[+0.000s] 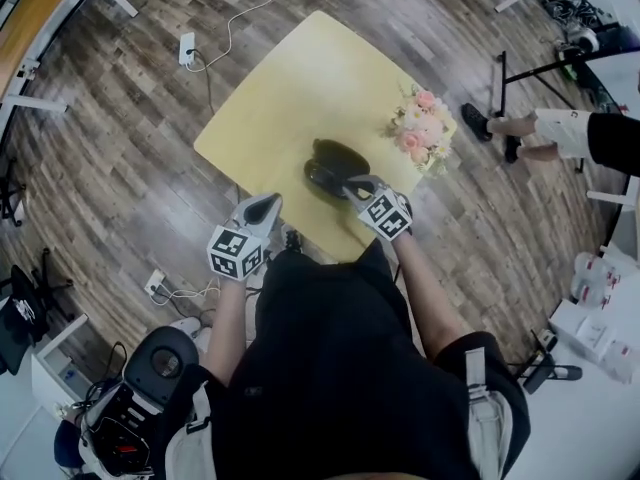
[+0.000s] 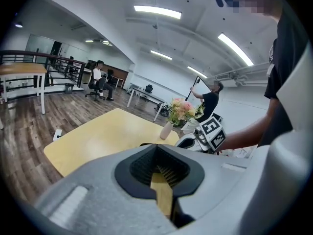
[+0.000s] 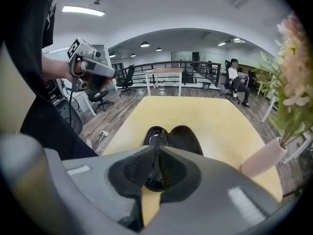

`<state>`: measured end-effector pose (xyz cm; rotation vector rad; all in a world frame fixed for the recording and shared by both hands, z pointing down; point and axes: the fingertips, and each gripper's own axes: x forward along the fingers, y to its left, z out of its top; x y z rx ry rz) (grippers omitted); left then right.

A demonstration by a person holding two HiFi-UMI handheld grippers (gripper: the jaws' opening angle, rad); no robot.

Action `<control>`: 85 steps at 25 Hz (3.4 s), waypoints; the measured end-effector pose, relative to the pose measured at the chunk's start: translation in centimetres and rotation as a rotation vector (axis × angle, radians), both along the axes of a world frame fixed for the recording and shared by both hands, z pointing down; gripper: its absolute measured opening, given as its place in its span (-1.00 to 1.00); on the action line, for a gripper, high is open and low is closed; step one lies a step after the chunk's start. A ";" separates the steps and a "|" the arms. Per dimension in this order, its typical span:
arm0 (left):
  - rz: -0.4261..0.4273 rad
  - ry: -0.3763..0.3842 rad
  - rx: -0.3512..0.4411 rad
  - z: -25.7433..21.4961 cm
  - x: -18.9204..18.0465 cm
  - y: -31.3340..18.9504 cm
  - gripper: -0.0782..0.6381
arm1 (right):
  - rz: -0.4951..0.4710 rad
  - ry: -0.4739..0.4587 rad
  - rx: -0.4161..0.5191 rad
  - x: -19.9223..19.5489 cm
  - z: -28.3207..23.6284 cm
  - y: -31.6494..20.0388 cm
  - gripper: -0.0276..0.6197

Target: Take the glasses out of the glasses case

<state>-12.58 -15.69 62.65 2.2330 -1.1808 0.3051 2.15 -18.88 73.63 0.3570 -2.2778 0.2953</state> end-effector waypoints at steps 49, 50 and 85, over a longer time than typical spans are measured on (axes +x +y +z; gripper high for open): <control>-0.169 -0.025 -0.035 0.3 -2.3 2.6 -0.75 | -0.107 0.123 -0.071 -3.3 5.7 -2.2 -0.86; -0.167 -0.023 -0.031 0.1 -2.3 2.7 -0.75 | -0.101 0.123 -0.067 -3.3 5.4 -2.3 -0.86; 0.054 -0.056 0.095 -3.8 -3.2 2.1 -0.75 | 0.193 -0.064 0.137 0.6 -5.4 1.1 -0.86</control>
